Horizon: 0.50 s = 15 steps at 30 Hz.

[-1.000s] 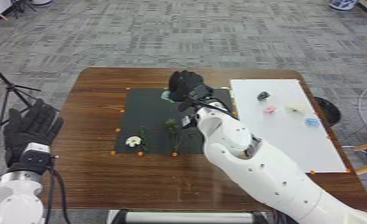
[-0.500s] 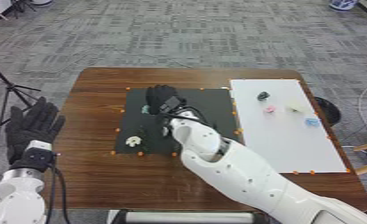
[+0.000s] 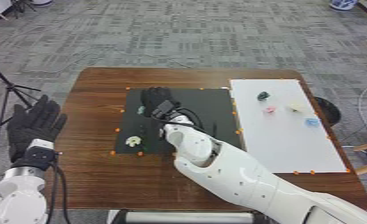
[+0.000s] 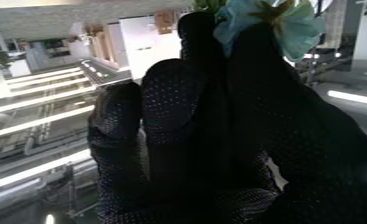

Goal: Arrange flowers

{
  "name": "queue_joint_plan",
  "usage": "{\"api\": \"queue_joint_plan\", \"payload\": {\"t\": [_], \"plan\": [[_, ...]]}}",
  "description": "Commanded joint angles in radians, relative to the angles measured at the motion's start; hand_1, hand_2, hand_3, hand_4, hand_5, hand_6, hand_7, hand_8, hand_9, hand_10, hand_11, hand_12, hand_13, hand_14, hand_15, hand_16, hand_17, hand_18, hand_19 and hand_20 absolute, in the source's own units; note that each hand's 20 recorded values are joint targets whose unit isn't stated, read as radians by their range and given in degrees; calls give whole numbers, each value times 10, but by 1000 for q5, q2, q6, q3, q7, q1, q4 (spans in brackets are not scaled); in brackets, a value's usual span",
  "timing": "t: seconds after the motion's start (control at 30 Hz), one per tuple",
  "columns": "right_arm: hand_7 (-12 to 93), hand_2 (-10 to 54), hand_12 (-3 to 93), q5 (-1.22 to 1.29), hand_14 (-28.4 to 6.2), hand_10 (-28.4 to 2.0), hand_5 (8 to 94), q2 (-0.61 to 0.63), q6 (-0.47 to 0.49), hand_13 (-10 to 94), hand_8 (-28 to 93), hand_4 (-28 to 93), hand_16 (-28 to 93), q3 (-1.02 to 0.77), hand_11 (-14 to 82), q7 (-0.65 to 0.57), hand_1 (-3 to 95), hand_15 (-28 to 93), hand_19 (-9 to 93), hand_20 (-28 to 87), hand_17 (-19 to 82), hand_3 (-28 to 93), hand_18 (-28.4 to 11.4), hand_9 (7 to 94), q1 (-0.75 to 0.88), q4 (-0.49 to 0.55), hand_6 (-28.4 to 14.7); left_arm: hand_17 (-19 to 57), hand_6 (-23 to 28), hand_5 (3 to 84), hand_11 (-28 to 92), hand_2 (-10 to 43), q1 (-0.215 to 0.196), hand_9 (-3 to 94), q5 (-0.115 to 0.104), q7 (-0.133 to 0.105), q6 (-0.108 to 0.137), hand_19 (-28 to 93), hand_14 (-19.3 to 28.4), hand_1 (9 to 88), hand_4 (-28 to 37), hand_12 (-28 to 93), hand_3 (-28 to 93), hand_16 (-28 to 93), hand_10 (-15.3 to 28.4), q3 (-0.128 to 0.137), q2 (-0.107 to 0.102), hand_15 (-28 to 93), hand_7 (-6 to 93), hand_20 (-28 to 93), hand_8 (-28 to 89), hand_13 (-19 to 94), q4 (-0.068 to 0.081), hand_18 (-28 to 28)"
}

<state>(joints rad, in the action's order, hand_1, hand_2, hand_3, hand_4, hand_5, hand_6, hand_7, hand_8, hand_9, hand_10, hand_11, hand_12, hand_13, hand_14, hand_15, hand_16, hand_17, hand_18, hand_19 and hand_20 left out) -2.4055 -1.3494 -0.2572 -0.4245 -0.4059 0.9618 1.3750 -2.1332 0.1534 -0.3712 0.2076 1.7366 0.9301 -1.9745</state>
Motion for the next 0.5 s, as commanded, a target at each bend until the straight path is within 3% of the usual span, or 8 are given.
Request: {"api": "queue_joint_plan", "payload": {"t": [0.03, 0.17, 0.33, 0.5], "plan": [[410, -95, 369, -48, -76, -78, 753, 3, -10, 698, 52, -283, 441, 31, 92, -23, 566, 620, 867, 411, 406, 730, -228, 828, 23, -2, 2, -56, 67, 386, 157, 219, 2, 288, 11, 14, -15, 220, 79, 242, -283, 77, 598, -51, 124, -10, 10, 141, 99, 104, -87, 185, -4, 95], [416, -95, 370, -96, -78, -81, 755, 7, -22, 700, 53, -283, 440, 62, 94, -10, 565, 621, 867, 410, 407, 729, -230, 830, 21, -6, 2, -56, 67, 386, 157, 219, 0, 288, 11, 13, -18, 221, 79, 238, -283, 77, 603, -51, 124, -7, 14, 141, 99, 104, -87, 185, -8, 95], [418, -95, 371, -154, -77, -81, 754, 5, -28, 702, 55, -283, 438, 73, 95, 3, 566, 621, 867, 409, 408, 727, -230, 831, 18, -26, 1, -55, 66, 386, 157, 218, 16, 288, 25, 20, -22, 221, 79, 236, -283, 77, 609, -51, 125, -16, 12, 142, 99, 104, -87, 185, -4, 95], [420, -95, 370, -190, -78, -82, 753, 6, -78, 703, 57, -283, 435, 100, 96, -30, 565, 621, 869, 407, 410, 725, -233, 832, -3, -50, 1, -55, 66, 386, 157, 212, 22, 287, 25, 22, -30, 221, 79, 230, -283, 78, 630, -51, 123, -22, 14, 142, 100, 104, -87, 186, -2, 95]]}}
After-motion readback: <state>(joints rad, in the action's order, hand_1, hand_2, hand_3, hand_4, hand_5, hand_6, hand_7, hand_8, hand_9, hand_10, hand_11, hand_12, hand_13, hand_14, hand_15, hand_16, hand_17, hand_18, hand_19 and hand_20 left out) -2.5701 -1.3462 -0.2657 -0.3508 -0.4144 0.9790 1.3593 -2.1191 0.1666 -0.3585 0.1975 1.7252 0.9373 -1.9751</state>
